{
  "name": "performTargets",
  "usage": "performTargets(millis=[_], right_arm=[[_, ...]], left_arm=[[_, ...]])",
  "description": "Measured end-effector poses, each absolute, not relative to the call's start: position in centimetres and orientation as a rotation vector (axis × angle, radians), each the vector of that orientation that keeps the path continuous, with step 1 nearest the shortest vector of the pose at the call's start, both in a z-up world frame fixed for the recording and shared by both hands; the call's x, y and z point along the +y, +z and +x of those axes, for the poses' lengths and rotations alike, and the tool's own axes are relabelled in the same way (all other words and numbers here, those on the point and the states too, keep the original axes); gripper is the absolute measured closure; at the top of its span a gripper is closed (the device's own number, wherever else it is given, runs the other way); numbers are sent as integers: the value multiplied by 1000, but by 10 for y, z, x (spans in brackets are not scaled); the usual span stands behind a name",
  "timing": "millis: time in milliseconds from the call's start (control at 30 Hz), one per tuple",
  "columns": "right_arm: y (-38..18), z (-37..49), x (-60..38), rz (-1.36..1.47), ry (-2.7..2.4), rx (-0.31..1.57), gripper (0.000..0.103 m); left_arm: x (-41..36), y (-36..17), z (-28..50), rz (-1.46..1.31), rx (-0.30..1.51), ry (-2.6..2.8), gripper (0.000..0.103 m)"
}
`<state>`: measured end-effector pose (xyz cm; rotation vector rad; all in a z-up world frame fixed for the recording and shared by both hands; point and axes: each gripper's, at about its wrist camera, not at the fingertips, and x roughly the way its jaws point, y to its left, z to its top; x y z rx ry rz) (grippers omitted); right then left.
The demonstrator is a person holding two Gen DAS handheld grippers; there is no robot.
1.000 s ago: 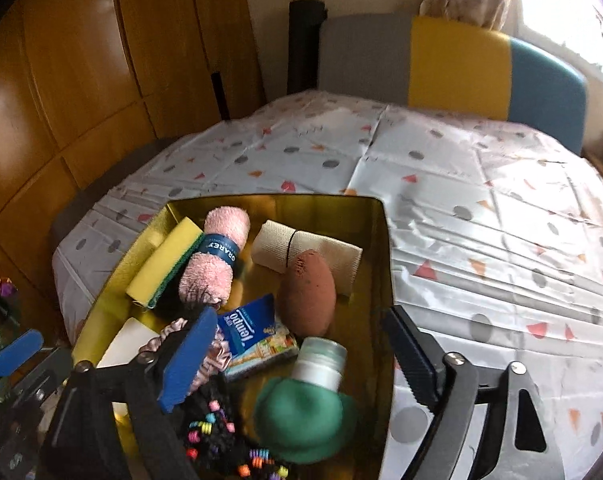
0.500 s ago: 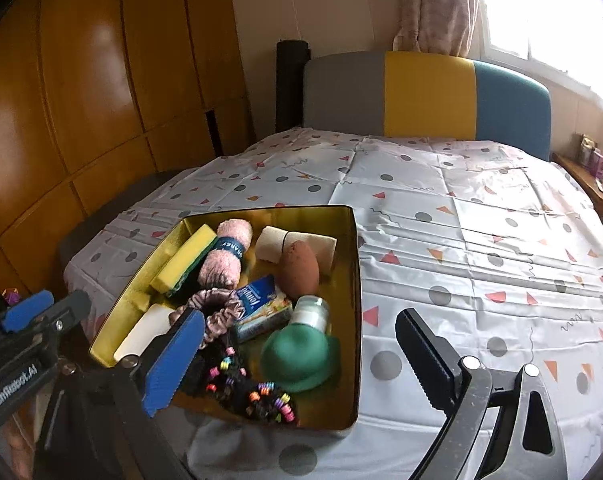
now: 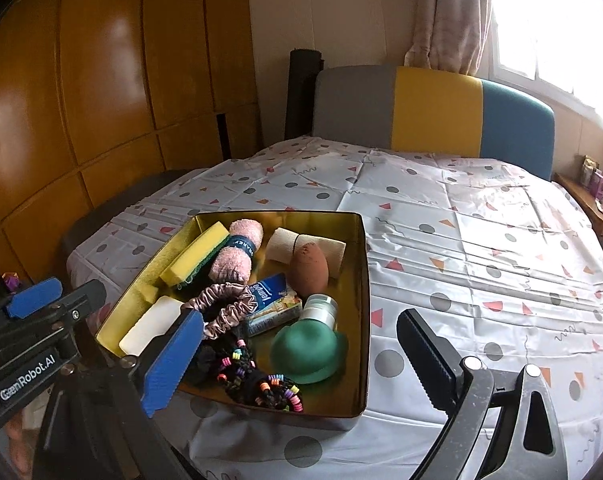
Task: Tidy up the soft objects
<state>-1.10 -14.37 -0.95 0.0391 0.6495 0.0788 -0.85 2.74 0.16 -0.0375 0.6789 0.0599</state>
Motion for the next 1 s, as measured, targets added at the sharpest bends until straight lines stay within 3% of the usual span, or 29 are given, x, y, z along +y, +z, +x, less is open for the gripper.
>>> performTargets(millis=[1000], right_arm=[[-11,-12,-145,38,73,656,4]], left_arm=[[31,0,-8,-46,680,80,45]])
